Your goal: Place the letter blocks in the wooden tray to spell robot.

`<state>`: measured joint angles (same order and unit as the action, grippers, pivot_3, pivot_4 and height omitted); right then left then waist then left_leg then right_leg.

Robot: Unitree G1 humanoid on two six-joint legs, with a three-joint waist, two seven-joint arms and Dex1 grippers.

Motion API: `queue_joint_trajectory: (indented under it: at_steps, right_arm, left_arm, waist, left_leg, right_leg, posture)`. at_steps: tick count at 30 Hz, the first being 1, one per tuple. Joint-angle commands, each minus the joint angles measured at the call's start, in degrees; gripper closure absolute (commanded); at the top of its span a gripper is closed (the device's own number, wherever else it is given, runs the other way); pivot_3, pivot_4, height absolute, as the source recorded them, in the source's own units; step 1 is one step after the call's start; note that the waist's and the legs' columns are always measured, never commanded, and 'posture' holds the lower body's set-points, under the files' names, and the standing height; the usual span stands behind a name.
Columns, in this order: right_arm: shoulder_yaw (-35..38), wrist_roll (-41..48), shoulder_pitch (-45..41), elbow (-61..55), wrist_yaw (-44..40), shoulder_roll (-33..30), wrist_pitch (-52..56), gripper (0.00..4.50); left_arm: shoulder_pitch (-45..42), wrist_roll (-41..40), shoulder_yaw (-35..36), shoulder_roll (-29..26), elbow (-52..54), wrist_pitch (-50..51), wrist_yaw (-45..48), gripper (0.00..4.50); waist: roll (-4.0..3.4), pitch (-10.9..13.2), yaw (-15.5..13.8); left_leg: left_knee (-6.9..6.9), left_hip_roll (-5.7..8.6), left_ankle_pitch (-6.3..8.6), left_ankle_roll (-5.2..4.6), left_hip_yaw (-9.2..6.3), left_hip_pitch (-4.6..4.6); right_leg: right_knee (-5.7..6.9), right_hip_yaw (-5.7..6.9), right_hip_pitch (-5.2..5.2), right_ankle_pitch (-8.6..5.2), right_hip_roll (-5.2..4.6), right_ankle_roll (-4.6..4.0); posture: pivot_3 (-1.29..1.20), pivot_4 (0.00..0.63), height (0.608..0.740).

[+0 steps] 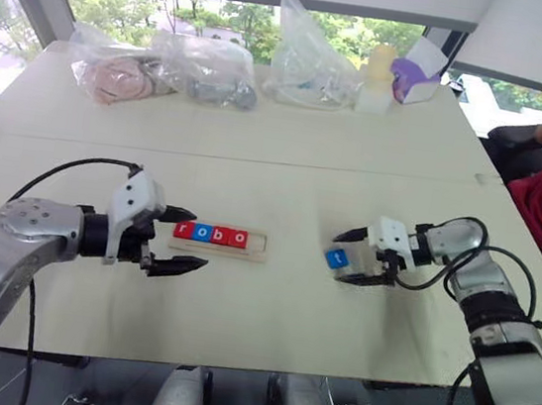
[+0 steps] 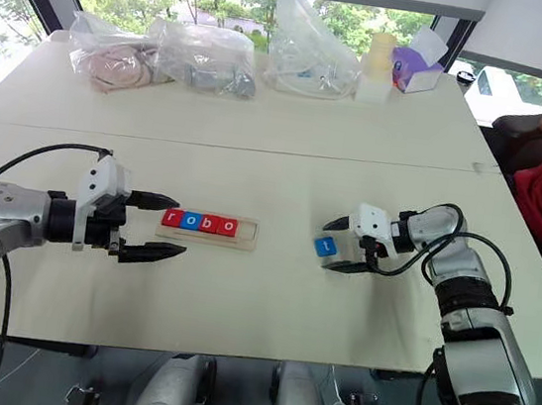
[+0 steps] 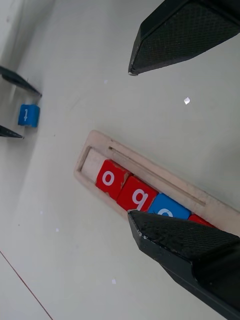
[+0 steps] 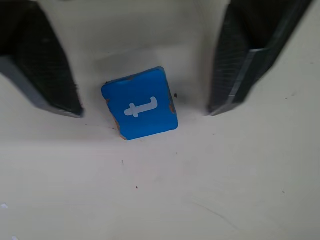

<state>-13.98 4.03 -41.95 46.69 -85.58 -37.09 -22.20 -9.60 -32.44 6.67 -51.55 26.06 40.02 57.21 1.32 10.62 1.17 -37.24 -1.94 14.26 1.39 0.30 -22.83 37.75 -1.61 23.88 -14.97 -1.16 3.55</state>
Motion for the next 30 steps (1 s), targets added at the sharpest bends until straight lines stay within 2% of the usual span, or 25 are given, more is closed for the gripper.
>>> queue_joint_trajectory:
  at_steps: [1,3,7,10,14,21,26,30]
  right_arm:
    - [0.06,-1.95,-1.27,3.29,0.30,0.28,-2.30,2.45]
    - [0.55,-1.60,-1.48,3.09,0.41,0.52,-1.76,3.34]
    - [2.89,2.91,-1.24,-3.20,0.48,2.03,7.53,3.34]
    - [3.29,6.35,0.10,-18.55,5.13,5.23,24.01,3.34]
    - [2.09,5.68,0.89,-30.04,11.91,7.79,37.11,3.34]
    - [-3.84,-0.46,-0.73,-36.40,18.90,9.51,44.23,3.34]
    - [-6.27,-0.35,-1.13,-40.75,20.47,11.71,50.48,3.34]
    - [-8.56,-1.01,-0.34,-41.68,21.35,13.33,51.00,3.34]
  left_arm:
    - [0.04,-0.80,2.23,-0.92,1.49,-0.26,-0.30,0.00]
    - [0.13,-0.68,2.28,-1.15,1.04,-0.62,-0.18,0.00]
    - [-0.21,-0.62,2.75,-1.80,-0.39,-1.17,0.66,0.00]
    - [0.12,0.03,2.28,-5.12,-1.90,-1.04,3.42,0.00]
    - [-0.11,0.03,0.55,-7.87,-1.46,-0.89,5.50,0.00]
    - [-2.40,1.36,-0.29,-6.17,-3.65,-2.23,3.80,0.00]
    - [-3.30,1.11,-0.32,-4.50,-3.68,-1.55,2.22,0.00]
    - [-1.92,1.42,-0.14,-3.90,-3.05,-1.76,1.61,0.00]
  waist:
    - [0.00,0.01,0.02]
    - [0.00,0.01,0.06]
    - [-0.01,0.02,0.11]
    - [-0.04,0.04,0.44]
    - [-0.15,0.10,0.43]
    - [-0.14,0.11,-0.29]
    - [-0.13,0.12,0.00]
    - [-0.13,0.12,0.04]
  left_leg:
    - [0.05,0.00,0.00,0.00,0.02,0.25]
    - [0.10,-0.01,0.00,0.00,0.02,0.55]
    - [0.09,-0.03,0.00,0.00,0.02,0.55]
    - [0.13,-0.10,0.00,0.00,-0.08,0.50]
    - [0.21,-0.11,0.01,0.00,-0.18,0.41]
    - [0.21,-0.04,0.01,0.01,-0.05,0.34]
    - [0.21,-0.02,0.01,0.00,0.06,0.25]
    - [0.22,-0.06,0.01,0.00,0.06,0.13]
  right_leg:
    - [-0.03,-0.01,-0.22,-0.02,0.00,-0.02]
    - [-0.11,-0.01,-0.53,-0.04,-0.01,-0.05]
    - [-0.10,-0.03,-0.53,-0.03,-0.02,-0.06]
    - [-0.05,-0.06,-0.41,-0.01,0.00,-0.03]
    - [0.17,-0.04,-0.19,-0.03,0.02,-0.05]
    - [0.11,0.00,-0.14,-0.07,-0.05,-0.10]
    - [0.11,-0.02,-0.04,-0.06,-0.06,-0.07]
    - [0.16,-0.03,0.12,-0.03,0.04,-0.03]
  posture:
    - [0.00,0.150,0.740]
    - [0.00,0.150,0.740]
    - [0.00,0.150,0.740]
    - [0.00,0.150,0.740]
    - [0.00,0.150,0.740]
    - [0.00,0.150,0.740]
    - [0.00,0.150,0.740]
    - [0.00,0.150,0.740]
